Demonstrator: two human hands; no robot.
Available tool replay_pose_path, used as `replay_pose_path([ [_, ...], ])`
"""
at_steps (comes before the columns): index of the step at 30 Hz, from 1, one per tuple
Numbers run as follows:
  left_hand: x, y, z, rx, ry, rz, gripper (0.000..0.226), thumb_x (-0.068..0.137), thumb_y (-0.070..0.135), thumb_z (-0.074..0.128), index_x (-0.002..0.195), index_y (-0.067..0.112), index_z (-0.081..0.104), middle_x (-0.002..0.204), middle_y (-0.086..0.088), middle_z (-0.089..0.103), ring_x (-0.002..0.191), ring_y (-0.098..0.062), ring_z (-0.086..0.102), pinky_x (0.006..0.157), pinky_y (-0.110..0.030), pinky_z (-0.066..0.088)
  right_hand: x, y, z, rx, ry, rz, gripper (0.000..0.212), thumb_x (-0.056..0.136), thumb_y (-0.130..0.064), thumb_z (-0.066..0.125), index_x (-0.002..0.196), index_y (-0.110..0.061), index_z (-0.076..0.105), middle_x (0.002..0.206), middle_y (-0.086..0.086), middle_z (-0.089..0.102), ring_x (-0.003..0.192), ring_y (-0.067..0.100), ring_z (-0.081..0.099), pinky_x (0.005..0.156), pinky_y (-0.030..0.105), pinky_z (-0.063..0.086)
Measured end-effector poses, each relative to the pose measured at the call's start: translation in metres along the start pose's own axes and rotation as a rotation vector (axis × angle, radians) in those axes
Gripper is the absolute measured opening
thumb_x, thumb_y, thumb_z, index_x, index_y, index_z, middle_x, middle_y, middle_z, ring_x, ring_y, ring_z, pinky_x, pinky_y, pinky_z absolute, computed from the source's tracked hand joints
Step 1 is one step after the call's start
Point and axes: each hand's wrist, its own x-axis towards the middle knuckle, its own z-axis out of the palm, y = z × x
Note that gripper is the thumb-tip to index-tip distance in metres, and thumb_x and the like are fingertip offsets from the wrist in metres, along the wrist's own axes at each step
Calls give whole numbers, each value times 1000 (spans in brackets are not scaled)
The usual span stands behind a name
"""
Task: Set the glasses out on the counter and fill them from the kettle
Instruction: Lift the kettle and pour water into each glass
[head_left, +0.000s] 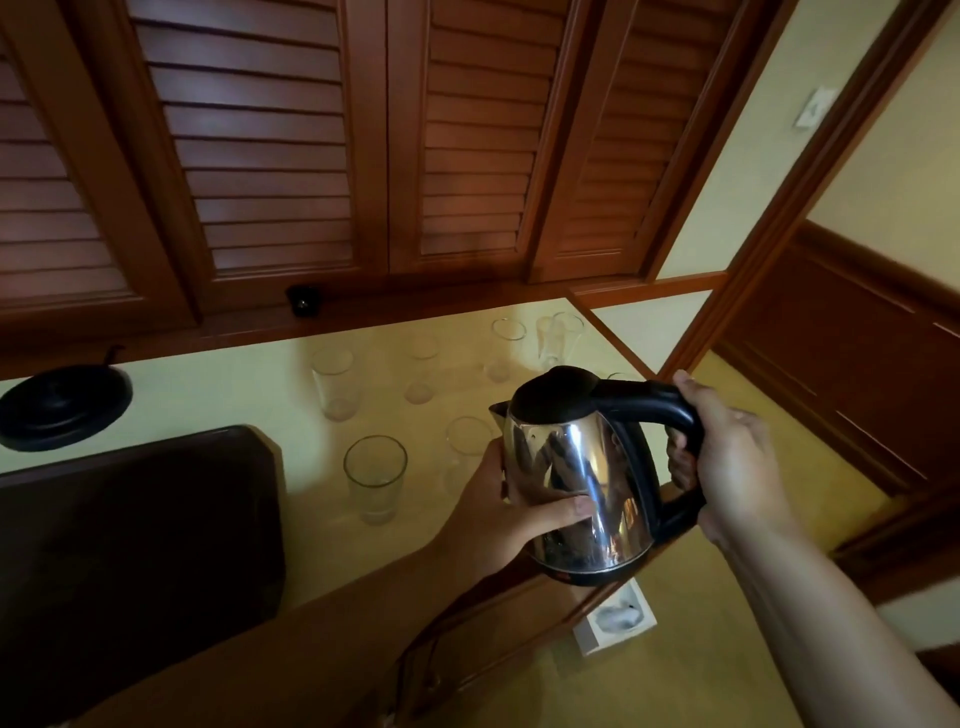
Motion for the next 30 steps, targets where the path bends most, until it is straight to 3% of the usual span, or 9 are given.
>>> replay_pose_path([
  [6,11,-16,5,-79,-6,7,70,85,-6,84,145,13,54,138,-8,73,124,-17,74,94,-26,61,9,-1,-2,-85,-25,-12,54,99,-44,62,53,-17,61,49,1,45,41,13,37,45,20,35],
  [12,12,-23,7,-192,2,-12,80,76,14,92,146,14,54,140,-9,73,129,-25,71,106,-42,60,17,1,2,-160,-42,-27,55,98,-47,63,53,-15,63,54,11,45,41,16,38,47,24,35],
  [15,12,-24,5,-220,-13,-11,77,80,9,88,148,13,52,141,-9,72,129,-25,71,106,-39,60,21,4,2,-194,-49,-32,56,97,-49,63,58,-9,63,56,13,47,41,16,40,47,22,36],
  [18,12,-25,4,-232,-15,-6,80,77,16,90,148,13,52,141,-9,72,131,-26,70,106,-39,60,23,7,3,-214,-55,-42,60,97,-52,63,66,-1,67,60,17,48,43,17,41,53,28,37],
  [23,15,-28,2,-224,-23,-18,73,81,11,88,146,14,54,140,-10,73,131,-27,70,106,-39,60,24,9,3,-224,-67,-50,58,95,-55,64,61,-7,66,59,16,47,44,19,40,55,31,37],
  [27,15,-31,1,-227,-49,-46,73,80,16,90,144,15,55,140,-15,72,133,-34,68,115,-60,52,25,10,3,-226,-72,-53,60,94,-56,64,66,-3,67,62,17,49,44,20,40,55,30,36],
  [30,16,-34,-1,-233,-74,-64,76,82,16,89,147,10,51,143,-20,69,135,-39,65,116,-67,47,24,10,3,-235,-67,-51,62,96,-55,63,70,1,68,60,17,48,44,19,41,55,30,37],
])
